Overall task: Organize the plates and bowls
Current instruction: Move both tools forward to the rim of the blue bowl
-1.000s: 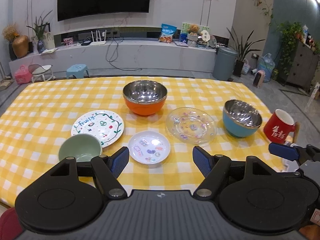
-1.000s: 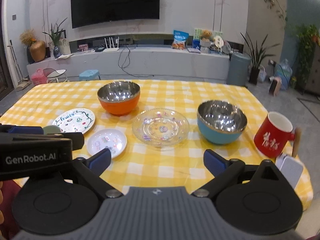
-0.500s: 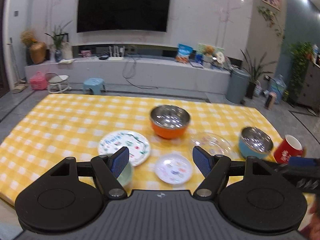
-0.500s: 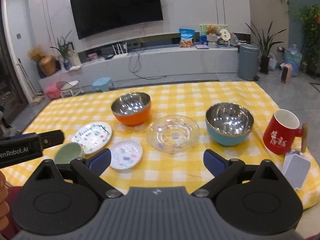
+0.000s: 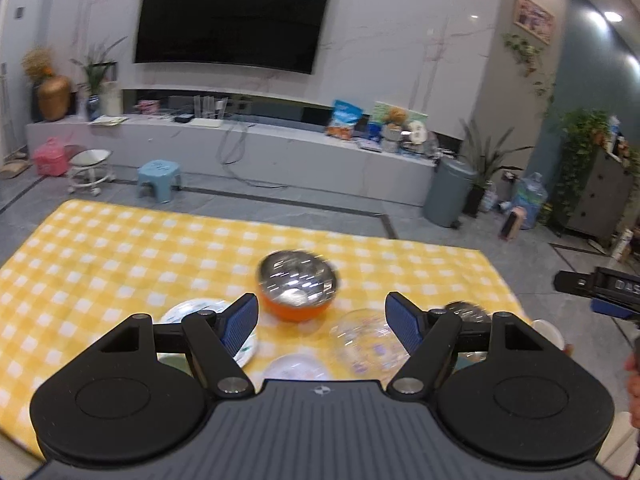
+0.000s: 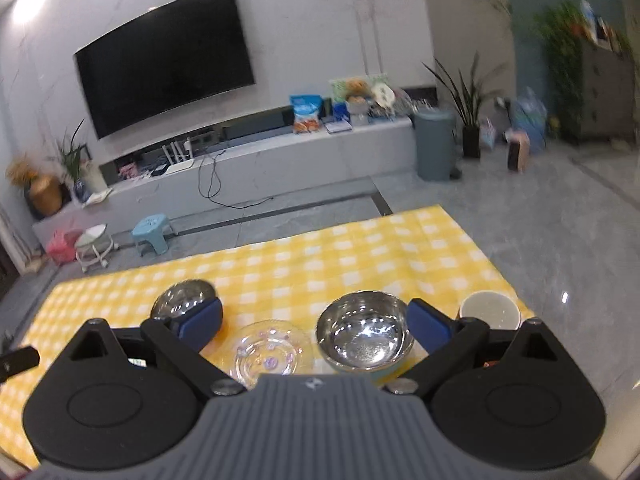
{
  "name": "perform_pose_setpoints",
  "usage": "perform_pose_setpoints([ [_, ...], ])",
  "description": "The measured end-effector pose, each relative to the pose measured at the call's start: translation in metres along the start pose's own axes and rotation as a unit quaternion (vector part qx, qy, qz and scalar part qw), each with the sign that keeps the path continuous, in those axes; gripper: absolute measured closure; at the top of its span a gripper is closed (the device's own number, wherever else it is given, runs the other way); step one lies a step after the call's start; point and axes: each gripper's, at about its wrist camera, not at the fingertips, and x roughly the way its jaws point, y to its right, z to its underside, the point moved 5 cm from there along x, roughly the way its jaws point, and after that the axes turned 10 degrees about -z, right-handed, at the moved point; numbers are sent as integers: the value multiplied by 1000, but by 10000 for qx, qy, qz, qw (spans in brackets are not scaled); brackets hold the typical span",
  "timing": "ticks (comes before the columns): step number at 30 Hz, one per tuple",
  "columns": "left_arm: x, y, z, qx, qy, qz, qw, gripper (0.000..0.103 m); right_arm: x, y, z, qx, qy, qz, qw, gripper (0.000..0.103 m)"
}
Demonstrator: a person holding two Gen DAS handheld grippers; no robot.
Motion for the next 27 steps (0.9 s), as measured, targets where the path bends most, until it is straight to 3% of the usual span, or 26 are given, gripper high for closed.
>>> perform_pose_setpoints([
  [6,33,49,-8,401,-81,179,9990,18,30,43,-13,175,-3,466,9988,6],
  [9,52,69,-2,581,-169,165,9980,18,43,66,-8,312,32,765,9966,6],
  [12,71,91,6,737,-279,218,9966,18,62,83,4,345,-191,778,9962,6],
  [16,105,121,20,905,-583,244,9939,18,85,97,23,537,-493,707,9948,8],
  [20,136,141,34,867,-906,189,9919,24,104,104,36,589,-762,663,9931,14],
  [24,167,157,49,817,-1346,400,9867,27,118,111,47,577,-920,802,9908,16],
  [27,186,166,57,769,-1649,266,9829,37,128,117,54,578,-1002,961,9886,22],
])
